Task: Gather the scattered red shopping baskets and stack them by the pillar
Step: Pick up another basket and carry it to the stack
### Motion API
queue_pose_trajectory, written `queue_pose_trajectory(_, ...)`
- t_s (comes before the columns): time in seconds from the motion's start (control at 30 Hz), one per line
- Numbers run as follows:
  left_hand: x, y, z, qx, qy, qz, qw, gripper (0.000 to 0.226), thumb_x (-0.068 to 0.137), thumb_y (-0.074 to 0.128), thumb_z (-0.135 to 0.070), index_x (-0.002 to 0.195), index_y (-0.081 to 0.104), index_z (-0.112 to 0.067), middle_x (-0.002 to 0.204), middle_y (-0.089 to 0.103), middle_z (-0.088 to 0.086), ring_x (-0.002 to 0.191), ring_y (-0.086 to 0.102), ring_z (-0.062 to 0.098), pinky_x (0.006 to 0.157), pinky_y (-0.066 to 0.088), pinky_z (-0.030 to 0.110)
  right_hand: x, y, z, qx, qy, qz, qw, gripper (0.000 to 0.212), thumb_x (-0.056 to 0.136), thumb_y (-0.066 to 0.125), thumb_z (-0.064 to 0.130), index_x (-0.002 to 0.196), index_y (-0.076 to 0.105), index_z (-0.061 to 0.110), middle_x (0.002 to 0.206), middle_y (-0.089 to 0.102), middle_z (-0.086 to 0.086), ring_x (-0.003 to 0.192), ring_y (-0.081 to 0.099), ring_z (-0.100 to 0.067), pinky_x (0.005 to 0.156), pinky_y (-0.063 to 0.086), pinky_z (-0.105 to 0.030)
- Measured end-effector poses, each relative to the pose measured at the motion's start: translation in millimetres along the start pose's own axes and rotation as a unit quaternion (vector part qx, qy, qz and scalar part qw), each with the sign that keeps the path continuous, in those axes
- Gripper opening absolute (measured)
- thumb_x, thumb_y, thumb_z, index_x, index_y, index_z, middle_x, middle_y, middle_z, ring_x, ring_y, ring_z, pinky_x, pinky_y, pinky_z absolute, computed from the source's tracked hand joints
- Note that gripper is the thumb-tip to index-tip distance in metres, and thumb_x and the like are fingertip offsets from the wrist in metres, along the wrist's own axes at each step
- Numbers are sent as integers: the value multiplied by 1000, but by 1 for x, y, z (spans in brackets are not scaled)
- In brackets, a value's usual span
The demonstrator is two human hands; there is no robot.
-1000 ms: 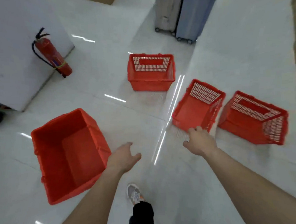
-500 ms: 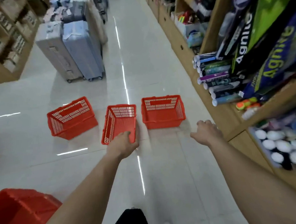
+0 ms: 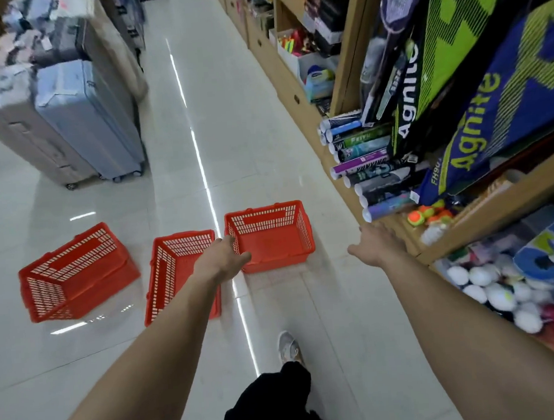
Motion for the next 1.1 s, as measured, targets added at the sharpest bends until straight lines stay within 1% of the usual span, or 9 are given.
queue_pose_trajectory(0.1,52,-20,-2,-6,-17,-3,1000,50,84,59,-58,118,55,-23,107,65,-2,103,64,24,74,48,31,49,-23,17,-3,-4,13,1000,68,87,59,47,144,42,16,146,41,-14,128,46,-38,96,45,-45)
queue_pose_trajectory(0.2,92,-38,-4,9,-35,-19,999,66,82,55,-62,131,53,-17,123,63,7,102,62,26,84,52,41,96,-43,32,-11,-20,19,1000,66,86,60,45,143,44,16,144,43,-14,126,48,-38,94,47,-45)
queue_pose_trajectory(0.3,130,-42,-1,11,-54,-12,998,74,81,53,-61,140,50,-15,135,59,11,116,59,30,95,50,46,147,-51,45,-22,-29,36,999,68,86,60,45,145,43,17,147,42,-14,129,47,-37,97,47,-47)
queue_pose_trajectory(0.4,170,-32,6,2,-82,8,997,71,87,56,-56,142,49,-12,139,57,12,121,57,30,99,48,45,208,-48,56,-11,-35,63,997,67,87,60,44,145,43,15,146,41,-15,130,44,-39,100,45,-50)
queue_pose_trajectory(0.5,211,-14,17,-6,-110,35,993,67,86,56,-56,136,52,-12,135,59,13,117,59,30,93,47,40,276,-31,66,4,-40,90,995,68,88,60,44,147,42,15,146,43,-14,130,45,-38,100,45,-48)
queue_pose_trajectory(0.57,242,3,28,-16,-142,48,989,74,84,54,-60,139,48,-11,137,56,16,120,57,33,98,47,44,326,-13,68,23,-37,96,994,65,89,59,42,146,43,15,144,45,-14,125,49,-37,97,47,-47)
queue_pose_trajectory(0.8,378,92,84,-62,-264,19,962,77,86,63,-51,146,39,-9,142,50,18,126,52,36,106,42,50,505,108,72,27,-25,163,986,63,91,61,38,146,44,11,143,47,-17,127,50,-39,102,45,-44)
queue_pose_trajectory(0.97,486,182,156,-75,-287,12,955,71,88,64,-44,143,43,-5,142,51,19,127,52,36,105,42,49,608,234,82,58,-9,177,982,70,85,66,39,145,45,10,140,53,-16,126,54,-36,102,46,-45)
queue_pose_trajectory(1.1,552,261,215,-82,-280,23,956,63,90,65,-38,141,44,-8,139,54,17,123,56,35,104,44,48,663,334,70,73,2,145,987,70,84,68,34,144,44,6,135,54,-21,122,55,-39,100,47,-49)
Point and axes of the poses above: each hand's wrist, its own x-axis towards the middle knuckle, its own y-axis out of the palm, z = x × y, the point moved 6 cm from there along x, towards the middle knuckle
